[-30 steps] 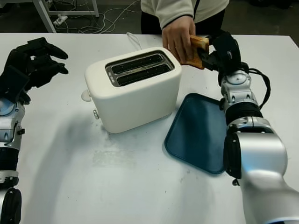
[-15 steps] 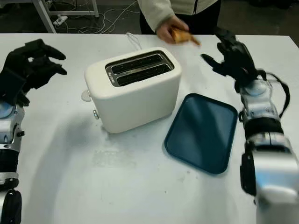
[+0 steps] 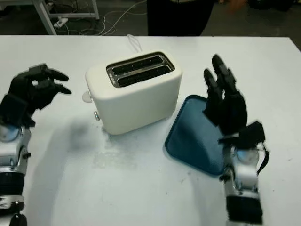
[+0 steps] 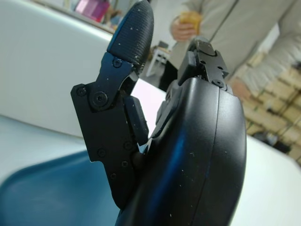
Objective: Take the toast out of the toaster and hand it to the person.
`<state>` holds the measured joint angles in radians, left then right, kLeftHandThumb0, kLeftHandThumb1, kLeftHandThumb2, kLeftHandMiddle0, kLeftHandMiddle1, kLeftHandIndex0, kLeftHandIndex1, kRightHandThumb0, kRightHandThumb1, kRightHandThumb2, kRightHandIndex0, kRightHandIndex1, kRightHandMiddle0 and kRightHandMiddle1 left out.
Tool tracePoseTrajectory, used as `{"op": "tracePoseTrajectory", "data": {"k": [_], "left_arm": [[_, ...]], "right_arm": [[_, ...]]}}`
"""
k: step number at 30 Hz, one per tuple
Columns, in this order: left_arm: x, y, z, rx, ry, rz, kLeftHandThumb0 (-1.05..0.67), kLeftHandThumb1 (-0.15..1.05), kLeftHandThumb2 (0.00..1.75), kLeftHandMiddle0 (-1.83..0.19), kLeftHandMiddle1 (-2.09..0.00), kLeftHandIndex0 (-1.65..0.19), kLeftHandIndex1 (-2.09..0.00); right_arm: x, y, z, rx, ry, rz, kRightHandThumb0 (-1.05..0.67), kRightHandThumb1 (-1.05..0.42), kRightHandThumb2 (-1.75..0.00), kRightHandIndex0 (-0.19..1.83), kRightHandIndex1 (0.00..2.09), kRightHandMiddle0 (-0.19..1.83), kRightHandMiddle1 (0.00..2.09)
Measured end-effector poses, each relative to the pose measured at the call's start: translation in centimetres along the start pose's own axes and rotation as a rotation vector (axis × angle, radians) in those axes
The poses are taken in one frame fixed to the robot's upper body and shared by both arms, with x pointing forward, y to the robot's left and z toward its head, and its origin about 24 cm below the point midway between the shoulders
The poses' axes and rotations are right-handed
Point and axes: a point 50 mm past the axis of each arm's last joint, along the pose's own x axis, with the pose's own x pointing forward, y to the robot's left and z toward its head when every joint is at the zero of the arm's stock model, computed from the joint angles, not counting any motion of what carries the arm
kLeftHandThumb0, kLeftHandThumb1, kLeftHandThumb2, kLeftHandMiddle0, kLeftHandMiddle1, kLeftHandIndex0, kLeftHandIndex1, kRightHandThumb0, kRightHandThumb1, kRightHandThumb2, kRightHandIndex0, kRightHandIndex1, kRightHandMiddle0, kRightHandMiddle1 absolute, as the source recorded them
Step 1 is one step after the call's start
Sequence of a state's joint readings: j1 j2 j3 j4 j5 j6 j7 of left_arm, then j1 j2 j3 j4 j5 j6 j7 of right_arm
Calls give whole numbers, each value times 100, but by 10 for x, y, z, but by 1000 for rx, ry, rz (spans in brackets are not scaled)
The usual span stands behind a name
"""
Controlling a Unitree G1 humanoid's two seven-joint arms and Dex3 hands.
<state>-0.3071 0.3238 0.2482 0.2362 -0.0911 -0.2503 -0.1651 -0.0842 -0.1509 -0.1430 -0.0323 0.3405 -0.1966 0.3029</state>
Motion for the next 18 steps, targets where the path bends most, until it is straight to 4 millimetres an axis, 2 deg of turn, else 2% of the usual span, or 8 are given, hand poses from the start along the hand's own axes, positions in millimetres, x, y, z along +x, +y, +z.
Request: {"op": "tracePoseTrajectory", "data": {"k": [5, 8, 13, 18], "left_arm": [[-16, -14, -13, -75, -2, 76, -105, 92, 5, -108, -80, -96, -80], [-27, -20, -18, -81, 27, 125, -105, 92, 9, -102, -93, -86, -100], [-33, -32, -16, -87, 22, 198, -105, 92, 13, -74, -125, -59, -134], [-32, -40, -14, -84, 14, 188, -105, 92, 14, -51, -143, -41, -146]], "right_arm": [[-21, 19, -14, 91, 51, -37, -74, -92, -89, 4, 2, 6, 1], [-27, 26, -22, 123, 97, -33, -74, -92, -89, 3, 1, 6, 1], [-26, 33, -26, 125, 130, -17, -75, -92, -88, 0, 0, 3, 0], [-25, 33, -27, 125, 144, -20, -77, -92, -84, 0, 0, 3, 0]]}}
